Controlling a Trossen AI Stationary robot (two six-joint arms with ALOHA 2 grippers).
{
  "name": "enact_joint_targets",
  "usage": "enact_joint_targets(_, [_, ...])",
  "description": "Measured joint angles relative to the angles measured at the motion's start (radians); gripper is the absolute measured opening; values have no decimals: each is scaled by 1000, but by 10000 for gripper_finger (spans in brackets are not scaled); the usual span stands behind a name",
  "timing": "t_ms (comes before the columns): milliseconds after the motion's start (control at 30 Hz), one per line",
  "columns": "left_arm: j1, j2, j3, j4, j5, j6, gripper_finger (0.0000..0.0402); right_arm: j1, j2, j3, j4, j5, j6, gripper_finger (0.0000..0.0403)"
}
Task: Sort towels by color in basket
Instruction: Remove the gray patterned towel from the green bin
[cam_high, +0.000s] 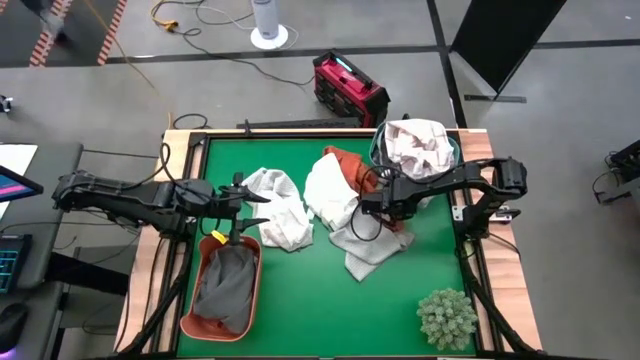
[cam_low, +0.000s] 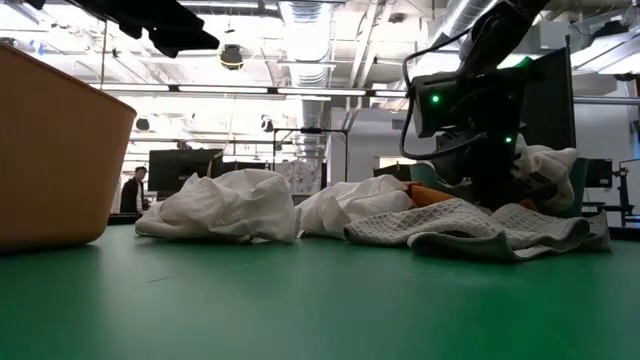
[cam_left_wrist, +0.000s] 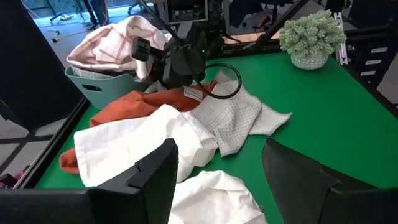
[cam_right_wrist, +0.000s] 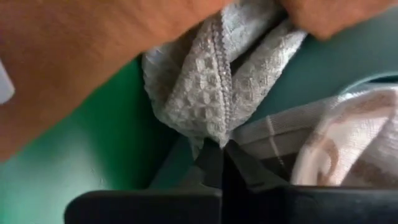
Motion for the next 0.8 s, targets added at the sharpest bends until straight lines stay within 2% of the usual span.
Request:
enact_joint_targets(233, [0,0,0,-2,0,0,222,42,-23,129,-196,-3,102,18])
enact_joint_targets(533, [0,0,0,-7,0,0,222,109,-171,386,-473,-27,305,18])
enact_joint_targets(800, [0,0,0,-7,0,-3,222,196,-279,535,-461,-90,362,18])
